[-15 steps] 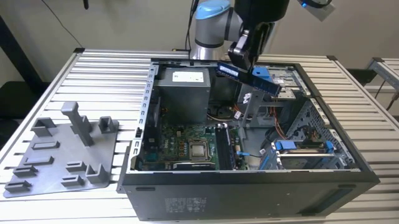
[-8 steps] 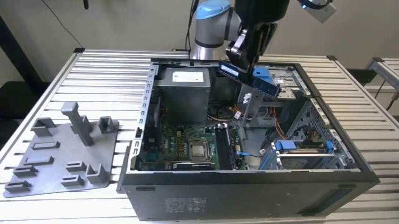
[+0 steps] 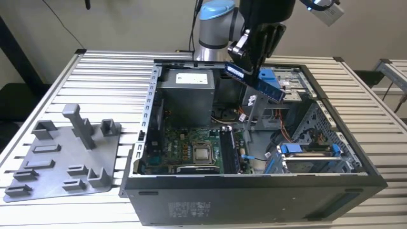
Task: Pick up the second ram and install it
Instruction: 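Insert the second ram into the second slot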
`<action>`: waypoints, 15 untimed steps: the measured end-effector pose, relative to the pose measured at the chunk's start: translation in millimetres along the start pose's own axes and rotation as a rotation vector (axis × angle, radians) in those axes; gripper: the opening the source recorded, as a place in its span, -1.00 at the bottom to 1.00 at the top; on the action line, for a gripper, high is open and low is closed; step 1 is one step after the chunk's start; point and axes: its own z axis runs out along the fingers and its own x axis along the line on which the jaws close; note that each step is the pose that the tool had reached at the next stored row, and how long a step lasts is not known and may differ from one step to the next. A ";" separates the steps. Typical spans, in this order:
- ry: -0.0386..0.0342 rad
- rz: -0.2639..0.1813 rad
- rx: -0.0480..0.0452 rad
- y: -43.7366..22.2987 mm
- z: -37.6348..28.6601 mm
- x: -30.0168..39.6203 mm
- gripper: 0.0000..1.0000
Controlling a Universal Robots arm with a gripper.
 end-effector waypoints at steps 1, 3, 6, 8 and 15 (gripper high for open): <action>0.0004 0.009 0.0008 0.0 0.2 0.1 -0.71; 0.0029 0.022 -0.0001 -0.2 0.9 0.3 -0.71; 0.0163 0.041 -0.0104 -0.5 2.3 0.7 -0.71; 0.0212 0.065 -0.0123 -0.5 3.3 0.8 -0.71; 0.0224 0.186 -0.0051 -0.5 5.6 1.0 -0.71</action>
